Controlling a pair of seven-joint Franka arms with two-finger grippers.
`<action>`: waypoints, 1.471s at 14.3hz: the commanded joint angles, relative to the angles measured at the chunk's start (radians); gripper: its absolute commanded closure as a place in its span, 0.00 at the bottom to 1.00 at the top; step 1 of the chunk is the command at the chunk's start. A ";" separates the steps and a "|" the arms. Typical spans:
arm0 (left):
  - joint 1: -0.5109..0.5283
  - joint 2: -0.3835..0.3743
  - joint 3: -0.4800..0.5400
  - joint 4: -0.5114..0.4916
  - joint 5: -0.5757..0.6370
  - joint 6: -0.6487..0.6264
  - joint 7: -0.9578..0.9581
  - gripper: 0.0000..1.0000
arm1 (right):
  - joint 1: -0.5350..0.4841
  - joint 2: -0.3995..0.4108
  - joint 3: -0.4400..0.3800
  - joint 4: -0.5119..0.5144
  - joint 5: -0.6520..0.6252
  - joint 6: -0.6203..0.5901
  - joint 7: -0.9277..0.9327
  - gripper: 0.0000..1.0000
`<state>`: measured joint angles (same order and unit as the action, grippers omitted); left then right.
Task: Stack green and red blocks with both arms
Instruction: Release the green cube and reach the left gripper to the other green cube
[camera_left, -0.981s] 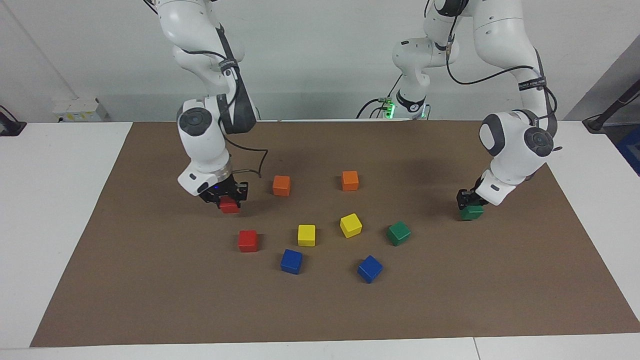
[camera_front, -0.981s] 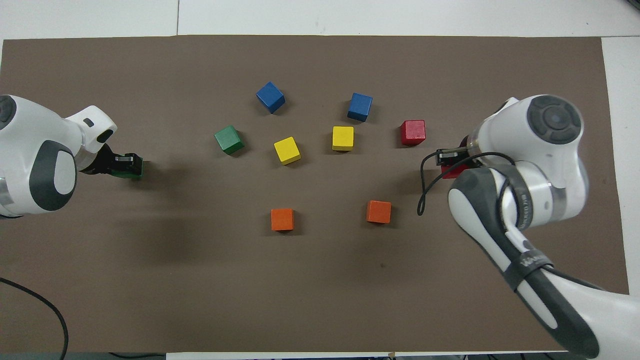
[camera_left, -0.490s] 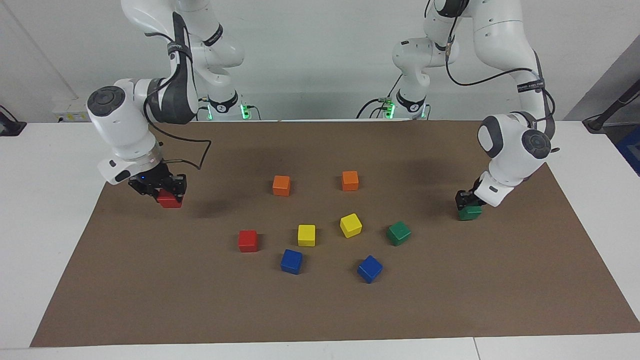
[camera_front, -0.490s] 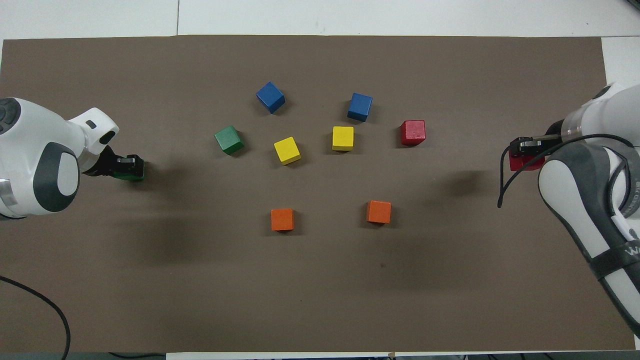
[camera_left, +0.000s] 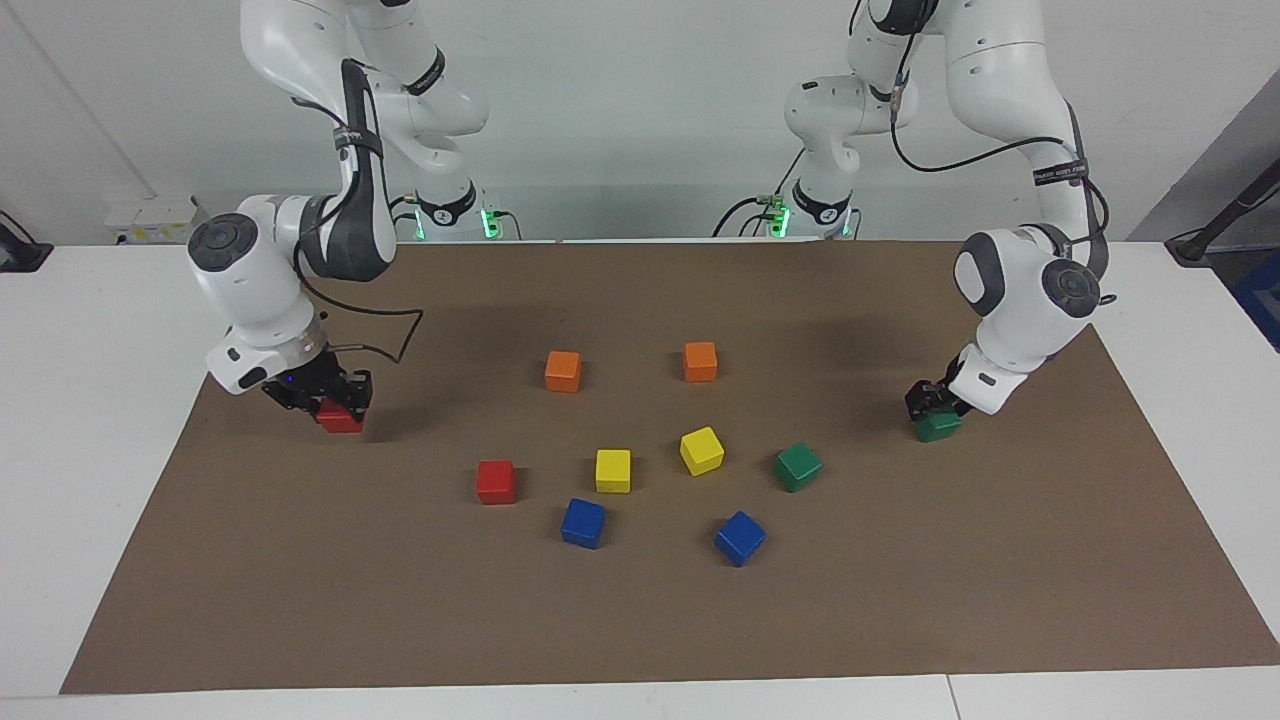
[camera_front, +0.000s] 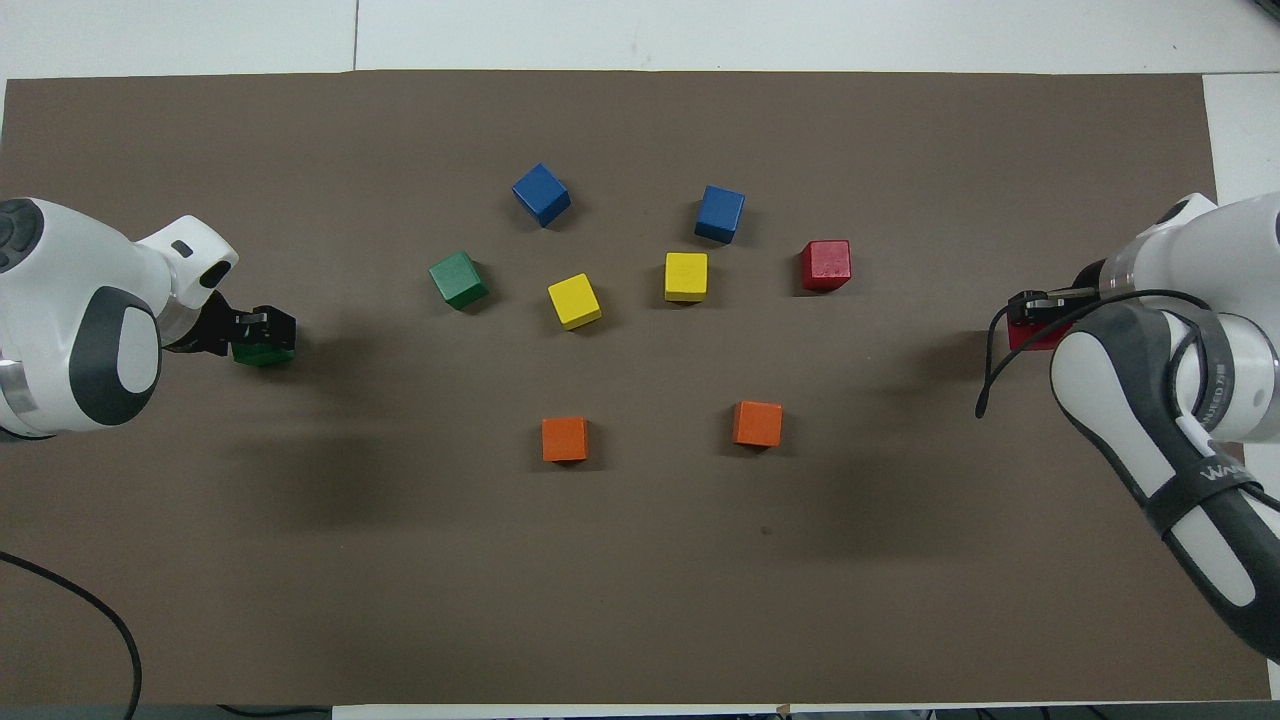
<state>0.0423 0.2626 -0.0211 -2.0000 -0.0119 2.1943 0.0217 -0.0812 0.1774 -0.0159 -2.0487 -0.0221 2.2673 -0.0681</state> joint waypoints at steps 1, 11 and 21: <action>-0.007 -0.019 0.007 0.018 0.021 0.004 -0.022 0.00 | -0.022 0.013 0.011 -0.017 0.014 0.040 -0.033 1.00; -0.232 0.136 0.004 0.408 0.009 -0.199 -0.474 0.00 | -0.031 0.048 0.011 -0.044 0.014 0.116 -0.035 1.00; -0.361 0.221 0.007 0.380 0.023 -0.111 -0.779 0.00 | -0.026 0.074 0.013 -0.042 0.014 0.137 -0.030 0.00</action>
<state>-0.3049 0.4873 -0.0274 -1.5821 -0.0103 2.0402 -0.7244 -0.0947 0.2524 -0.0154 -2.0904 -0.0221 2.4024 -0.0682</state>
